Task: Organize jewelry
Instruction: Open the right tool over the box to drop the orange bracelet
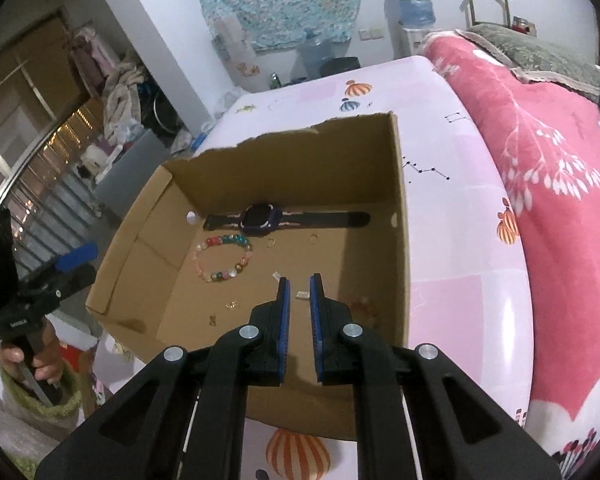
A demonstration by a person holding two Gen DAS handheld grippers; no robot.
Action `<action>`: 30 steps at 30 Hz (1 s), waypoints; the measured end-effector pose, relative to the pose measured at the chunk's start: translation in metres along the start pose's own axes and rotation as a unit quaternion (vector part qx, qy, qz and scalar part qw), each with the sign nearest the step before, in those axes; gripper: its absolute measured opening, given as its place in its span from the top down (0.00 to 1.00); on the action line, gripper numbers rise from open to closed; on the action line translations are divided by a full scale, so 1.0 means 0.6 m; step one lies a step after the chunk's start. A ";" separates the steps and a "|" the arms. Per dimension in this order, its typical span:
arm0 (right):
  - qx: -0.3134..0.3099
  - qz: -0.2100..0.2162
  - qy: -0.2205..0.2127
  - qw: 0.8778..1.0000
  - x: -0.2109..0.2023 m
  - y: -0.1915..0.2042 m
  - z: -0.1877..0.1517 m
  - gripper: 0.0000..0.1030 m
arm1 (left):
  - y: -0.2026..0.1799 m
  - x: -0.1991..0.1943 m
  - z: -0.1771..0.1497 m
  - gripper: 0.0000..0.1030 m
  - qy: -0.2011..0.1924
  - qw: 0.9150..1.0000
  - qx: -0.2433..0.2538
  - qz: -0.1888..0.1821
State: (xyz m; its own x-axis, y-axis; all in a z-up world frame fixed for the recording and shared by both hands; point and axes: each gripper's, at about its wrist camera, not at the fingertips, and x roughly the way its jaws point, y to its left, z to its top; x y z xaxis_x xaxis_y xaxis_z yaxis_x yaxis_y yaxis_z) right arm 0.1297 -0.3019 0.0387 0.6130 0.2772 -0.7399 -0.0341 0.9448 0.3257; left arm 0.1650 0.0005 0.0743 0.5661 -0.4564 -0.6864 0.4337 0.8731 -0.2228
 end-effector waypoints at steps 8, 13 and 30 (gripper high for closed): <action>0.068 -0.017 -0.069 0.995 -0.059 -0.044 0.000 0.65 | 0.017 -0.006 -0.014 0.15 -0.008 1.000 -0.017 0.024; 0.164 0.009 -0.067 0.984 -0.057 -0.109 -0.035 0.51 | 0.043 0.014 -0.038 0.14 0.019 0.997 -0.077 -0.006; 0.147 0.027 0.027 0.988 0.005 -0.075 -0.050 0.47 | 0.032 0.042 -0.066 0.13 0.047 0.987 -0.142 -0.052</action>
State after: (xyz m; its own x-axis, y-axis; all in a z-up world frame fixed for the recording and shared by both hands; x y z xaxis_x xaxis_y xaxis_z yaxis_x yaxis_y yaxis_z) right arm 0.1093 -0.3384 0.0044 0.5734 0.3419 -0.7445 0.1698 0.8395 0.5162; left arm 0.1600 0.0124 0.0255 0.4548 -0.5399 -0.7082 0.2638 0.8412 -0.4719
